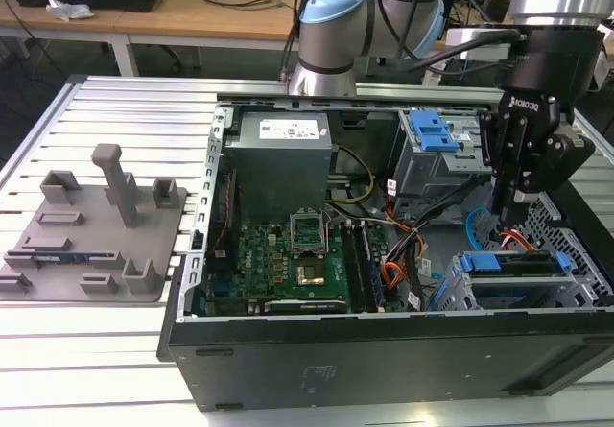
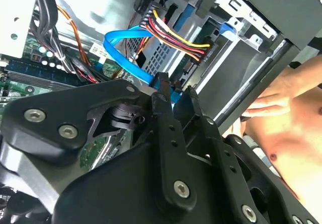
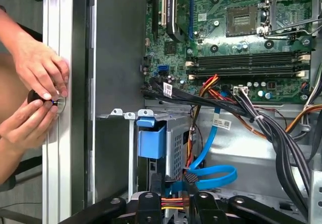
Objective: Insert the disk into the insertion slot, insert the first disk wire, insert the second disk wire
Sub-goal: 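Insert the second disk wire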
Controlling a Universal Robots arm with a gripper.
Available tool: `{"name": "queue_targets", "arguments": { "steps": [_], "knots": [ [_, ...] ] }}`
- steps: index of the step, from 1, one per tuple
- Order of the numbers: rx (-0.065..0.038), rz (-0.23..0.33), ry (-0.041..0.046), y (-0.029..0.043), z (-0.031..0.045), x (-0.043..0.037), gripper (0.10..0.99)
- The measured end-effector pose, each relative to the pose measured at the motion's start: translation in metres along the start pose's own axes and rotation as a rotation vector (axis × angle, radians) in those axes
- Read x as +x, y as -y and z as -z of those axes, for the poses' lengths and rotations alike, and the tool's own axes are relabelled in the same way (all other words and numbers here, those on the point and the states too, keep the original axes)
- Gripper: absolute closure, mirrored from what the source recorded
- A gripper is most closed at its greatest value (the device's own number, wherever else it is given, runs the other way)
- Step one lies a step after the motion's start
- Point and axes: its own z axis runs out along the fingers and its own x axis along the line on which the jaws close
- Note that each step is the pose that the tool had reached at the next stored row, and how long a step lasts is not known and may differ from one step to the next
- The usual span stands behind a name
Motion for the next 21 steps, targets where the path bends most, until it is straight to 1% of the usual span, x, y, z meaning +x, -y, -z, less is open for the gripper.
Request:
{"name": "queue_targets", "arguments": {
  "steps": [3,4,5,6,7,9,15,16,21],
  "knots": [
    [0.001,0.002,-0.0193,0.0001,0.0002,-0.0008,0.784],
    [0.001,0.003,-0.0243,0.0,0.0005,-0.0014,0.784],
    [0.001,0.003,-0.0271,0.0001,0.0008,-0.0022,0.784],
    [0.004,0.003,-0.0287,0.0,0.0013,-0.004,0.784],
    [0.012,0.002,-0.0289,-0.0008,0.0008,-0.0048,0.784],
    [0.018,0.001,-0.029,-0.0017,0.0003,-0.005,0.784],
    [0.019,0.001,-0.0291,-0.003,-0.0014,-0.0059,0.8],
    [0.019,0.001,-0.0291,-0.0031,-0.0017,-0.006,0.871],
    [0.019,0.001,-0.0291,-0.0031,-0.0024,-0.0063,0.871]
  ]
}}
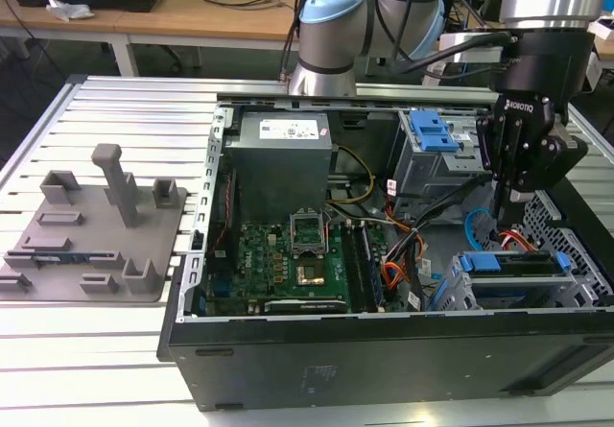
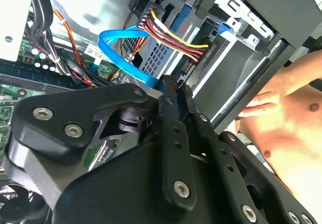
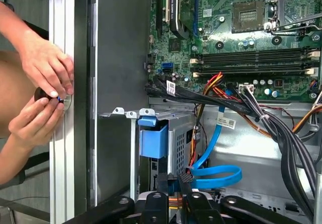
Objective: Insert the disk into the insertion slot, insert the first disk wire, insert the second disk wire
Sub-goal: 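Insert the second disk wire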
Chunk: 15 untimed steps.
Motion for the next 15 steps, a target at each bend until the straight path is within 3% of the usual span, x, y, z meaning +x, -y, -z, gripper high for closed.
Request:
{"name": "queue_targets", "arguments": {
  "steps": [1,6,8,11,13,15],
  "knots": [
    [0.0,0.0,0.0,0.0,0.0,0.0,0.925],
    [-0.013,0.006,0.0007,0.0094,-0.0003,0.0002,0.925],
    [-0.013,0.005,0.0097,0.0113,-0.0004,0.0005,0.925],
    [-0.014,0.002,0.0525,0.0118,-0.0005,0.0012,0.925],
    [-0.013,0.0,0.0971,0.0119,-0.0004,0.0023,0.925],
    [-0.012,0.0,0.1318,0.0119,-0.0005,0.0036,0.925]
  ]
}}
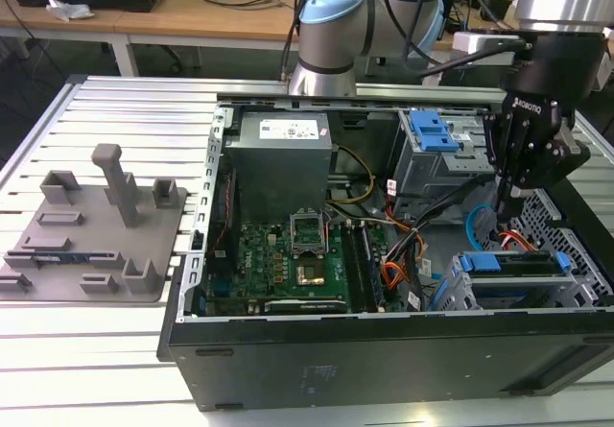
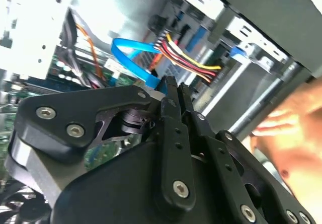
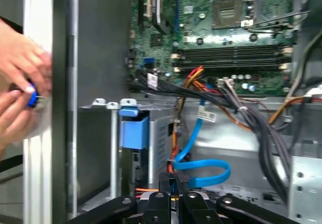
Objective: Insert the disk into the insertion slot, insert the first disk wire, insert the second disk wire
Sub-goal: 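Insert the second disk wire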
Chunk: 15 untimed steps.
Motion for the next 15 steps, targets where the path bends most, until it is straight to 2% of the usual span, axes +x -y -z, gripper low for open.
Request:
{"name": "queue_targets", "arguments": {
  "steps": [2,5,7,8,9,11,13,15],
  "knots": [
    [0.001,0.0,0.0308,0.0,0.0002,0.0013,0.925],
    [0.002,-0.001,0.0862,-0.0001,0.0003,0.0039,0.925],
    [0.003,-0.002,0.1363,-0.0002,0.0007,0.0066,0.925],
    [0.004,-0.002,0.1468,-0.0002,0.0016,0.0082,0.925],
    [0.003,-0.002,0.1522,-0.0003,0.003,0.014,0.925],
    [0.001,-0.001,0.1529,-0.0006,0.0036,0.0236,0.925],
    [0.001,-0.002,0.162,-0.0007,0.0018,0.0293,0.925],
    [0.002,-0.002,0.183,-0.001,-0.001,0.0376,0.925]
  ]
}}
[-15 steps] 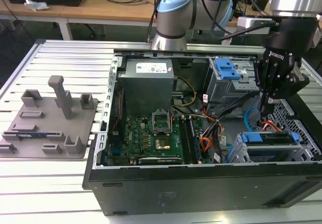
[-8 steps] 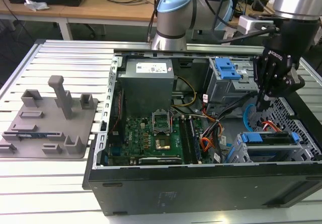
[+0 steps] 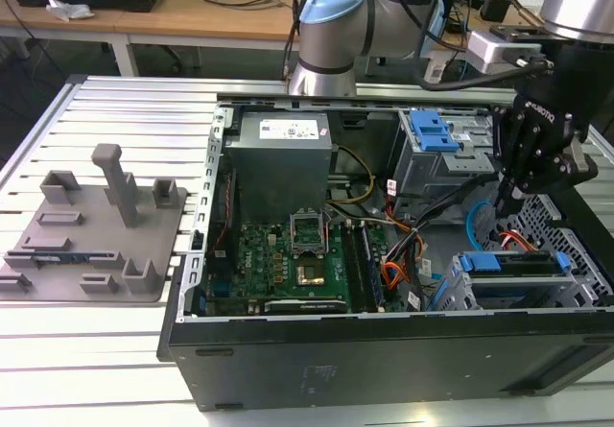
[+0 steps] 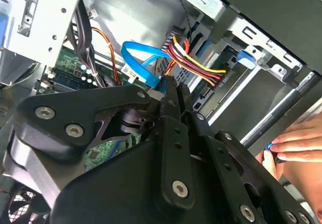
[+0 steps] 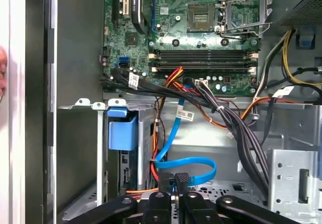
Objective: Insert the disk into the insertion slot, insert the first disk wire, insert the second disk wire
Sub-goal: 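Insert the second disk wire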
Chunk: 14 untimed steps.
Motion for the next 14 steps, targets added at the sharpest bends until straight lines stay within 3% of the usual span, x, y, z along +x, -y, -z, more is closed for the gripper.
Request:
{"name": "queue_targets", "arguments": {
  "steps": [2,4,7,12,14],
  "knots": [
    [0.001,0.0,0.0277,-0.0002,-0.0014,0.0097,0.925],
    [0.001,-0.001,0.0421,-0.0004,-0.0023,0.0153,0.925],
    [0.001,-0.004,0.0484,-0.0005,-0.0032,0.0215,0.925],
    [-0.002,-0.015,0.0514,-0.0004,-0.0044,0.03,0.925],
    [-0.01,-0.014,0.0518,0.0032,-0.0053,0.0355,0.925]
  ]
}}
